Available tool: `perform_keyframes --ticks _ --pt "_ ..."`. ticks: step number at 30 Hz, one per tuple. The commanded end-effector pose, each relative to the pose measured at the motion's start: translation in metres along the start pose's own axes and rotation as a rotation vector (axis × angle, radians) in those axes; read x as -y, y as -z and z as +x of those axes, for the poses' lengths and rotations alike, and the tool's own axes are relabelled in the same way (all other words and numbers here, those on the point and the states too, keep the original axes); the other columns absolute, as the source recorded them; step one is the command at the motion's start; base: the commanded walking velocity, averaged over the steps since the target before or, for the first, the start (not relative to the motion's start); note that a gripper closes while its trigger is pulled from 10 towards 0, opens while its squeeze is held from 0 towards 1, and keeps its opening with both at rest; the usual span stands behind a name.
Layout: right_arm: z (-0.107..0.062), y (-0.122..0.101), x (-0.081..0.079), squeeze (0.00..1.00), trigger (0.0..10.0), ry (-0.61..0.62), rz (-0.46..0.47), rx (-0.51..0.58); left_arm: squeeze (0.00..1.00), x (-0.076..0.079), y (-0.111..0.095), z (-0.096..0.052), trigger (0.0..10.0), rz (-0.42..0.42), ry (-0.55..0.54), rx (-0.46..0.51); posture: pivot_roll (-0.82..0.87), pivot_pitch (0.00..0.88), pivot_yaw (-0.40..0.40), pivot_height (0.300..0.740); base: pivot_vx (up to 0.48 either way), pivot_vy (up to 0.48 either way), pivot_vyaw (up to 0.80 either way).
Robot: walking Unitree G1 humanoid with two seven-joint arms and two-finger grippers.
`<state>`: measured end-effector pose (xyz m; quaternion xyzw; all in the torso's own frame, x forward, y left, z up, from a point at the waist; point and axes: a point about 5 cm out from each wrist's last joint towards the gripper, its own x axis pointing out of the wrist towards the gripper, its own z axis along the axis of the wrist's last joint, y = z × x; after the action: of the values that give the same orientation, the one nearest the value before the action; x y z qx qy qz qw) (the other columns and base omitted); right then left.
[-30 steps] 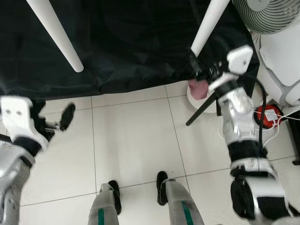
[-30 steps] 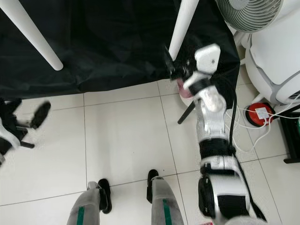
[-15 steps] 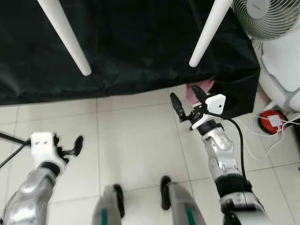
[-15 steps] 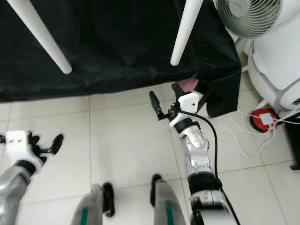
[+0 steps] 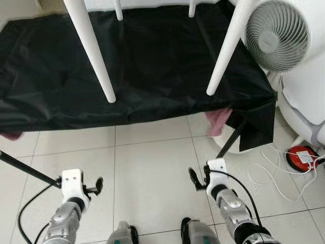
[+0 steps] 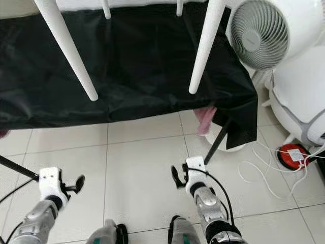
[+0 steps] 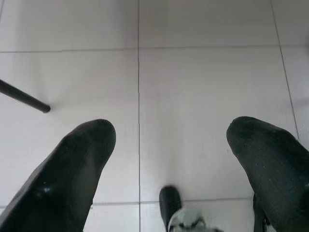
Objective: Building children table
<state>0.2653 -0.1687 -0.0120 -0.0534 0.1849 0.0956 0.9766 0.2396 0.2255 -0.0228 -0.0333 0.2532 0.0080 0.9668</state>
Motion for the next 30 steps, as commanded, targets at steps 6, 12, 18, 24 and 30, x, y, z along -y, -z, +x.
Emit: perform_keyframes --ticks 6,12,18,24,30 --pt "-0.019 0.040 0.008 0.00 10.0 0.089 -0.034 -0.181 0.00 0.014 0.032 -0.004 10.0 0.140 0.009 -0.129 -0.07 0.090 0.075 0.740 0.000 0.000 0.00" --pt "-0.029 0.059 0.005 0.00 10.0 0.055 0.024 -0.286 0.00 0.024 0.057 -0.013 10.0 0.084 0.085 -0.232 -0.07 0.063 0.069 0.740 0.000 0.000 0.00" --pt "-0.044 0.083 0.002 0.00 10.0 0.051 0.074 -0.425 0.00 0.022 0.086 -0.029 10.0 0.133 0.044 -0.351 -0.07 0.015 0.073 0.740 0.000 0.000 0.00" --pt "-0.053 0.094 -0.003 0.00 10.0 0.061 0.105 -0.477 0.00 0.028 0.089 -0.029 10.0 0.089 0.038 -0.358 -0.07 0.000 0.065 0.740 0.000 0.000 0.00" --pt "-0.055 0.099 -0.009 0.00 10.0 0.042 0.104 -0.502 0.00 0.034 0.087 -0.026 10.0 0.096 0.052 -0.358 -0.09 0.000 0.081 0.740 0.000 0.000 0.00"
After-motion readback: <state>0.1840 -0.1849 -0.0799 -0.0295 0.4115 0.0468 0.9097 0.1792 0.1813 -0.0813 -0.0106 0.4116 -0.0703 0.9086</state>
